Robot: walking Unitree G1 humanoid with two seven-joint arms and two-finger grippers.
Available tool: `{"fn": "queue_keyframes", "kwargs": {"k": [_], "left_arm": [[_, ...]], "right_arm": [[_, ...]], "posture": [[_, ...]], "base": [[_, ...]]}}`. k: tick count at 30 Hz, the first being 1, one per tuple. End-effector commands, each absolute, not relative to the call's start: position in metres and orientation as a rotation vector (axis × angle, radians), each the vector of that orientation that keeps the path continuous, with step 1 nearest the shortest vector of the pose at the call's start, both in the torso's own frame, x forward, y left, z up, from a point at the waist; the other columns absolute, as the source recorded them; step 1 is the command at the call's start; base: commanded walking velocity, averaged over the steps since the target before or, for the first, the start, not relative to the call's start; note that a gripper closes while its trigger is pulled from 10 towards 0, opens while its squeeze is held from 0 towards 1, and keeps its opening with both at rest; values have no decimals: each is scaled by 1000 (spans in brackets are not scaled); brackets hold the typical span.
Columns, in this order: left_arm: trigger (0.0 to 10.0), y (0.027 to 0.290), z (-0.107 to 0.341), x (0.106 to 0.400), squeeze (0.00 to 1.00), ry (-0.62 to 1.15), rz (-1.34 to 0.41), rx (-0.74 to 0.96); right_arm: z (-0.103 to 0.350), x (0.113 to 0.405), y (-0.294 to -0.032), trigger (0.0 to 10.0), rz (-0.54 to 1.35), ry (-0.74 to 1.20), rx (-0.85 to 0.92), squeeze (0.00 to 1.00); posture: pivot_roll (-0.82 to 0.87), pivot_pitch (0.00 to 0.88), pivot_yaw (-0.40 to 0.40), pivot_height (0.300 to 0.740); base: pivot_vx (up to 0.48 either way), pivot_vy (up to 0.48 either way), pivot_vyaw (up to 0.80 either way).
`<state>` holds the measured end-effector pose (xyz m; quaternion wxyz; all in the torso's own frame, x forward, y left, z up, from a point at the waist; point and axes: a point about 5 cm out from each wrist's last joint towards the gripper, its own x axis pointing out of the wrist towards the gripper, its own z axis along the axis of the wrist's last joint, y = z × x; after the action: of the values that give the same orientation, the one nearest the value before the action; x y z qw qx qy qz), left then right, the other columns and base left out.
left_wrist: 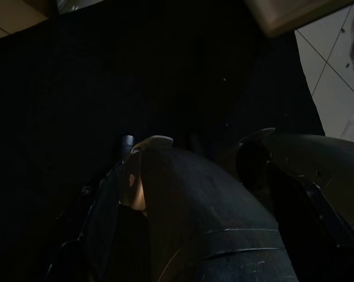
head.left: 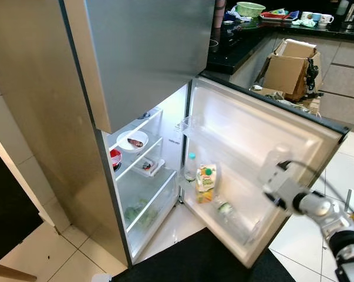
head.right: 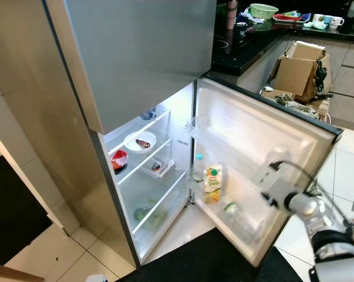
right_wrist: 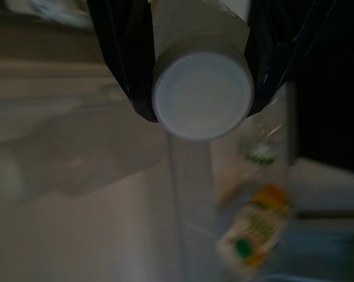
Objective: Restocking fridge
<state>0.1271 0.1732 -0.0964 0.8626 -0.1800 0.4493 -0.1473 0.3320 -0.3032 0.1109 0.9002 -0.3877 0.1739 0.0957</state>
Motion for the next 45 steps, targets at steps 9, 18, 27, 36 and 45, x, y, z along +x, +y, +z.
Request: {"fn": "queue_keyframes", "kwargs": {"k": [9,18,27,36,45], "left_arm": [[10000,174,-97,125,0,950,-313,-367],[10000,172,-97,126,0,944,-319,-367],[10000,171,-95,130,0,930,-322,-361],[10000,172,-96,131,0,935,-316,-335],[10000,174,-96,136,0,949,-260,-288]], "right_arm": [[68,319,-281,10000,245,455,-714,0],[25,295,-260,10000,248,547,-546,0],[-30,240,-256,10000,94,737,-315,0],[-56,200,-263,10000,-7,878,-234,0],[-70,173,-262,10000,-18,967,-232,0]], "posture": [[-26,0,-20,740],[-29,0,-21,740],[-31,0,-19,740],[-35,0,-17,740],[-40,0,-18,740]], "base": [[0,0,0],[0,0,0],[0,0,0],[0,0,-350],[0,0,-788]]}}
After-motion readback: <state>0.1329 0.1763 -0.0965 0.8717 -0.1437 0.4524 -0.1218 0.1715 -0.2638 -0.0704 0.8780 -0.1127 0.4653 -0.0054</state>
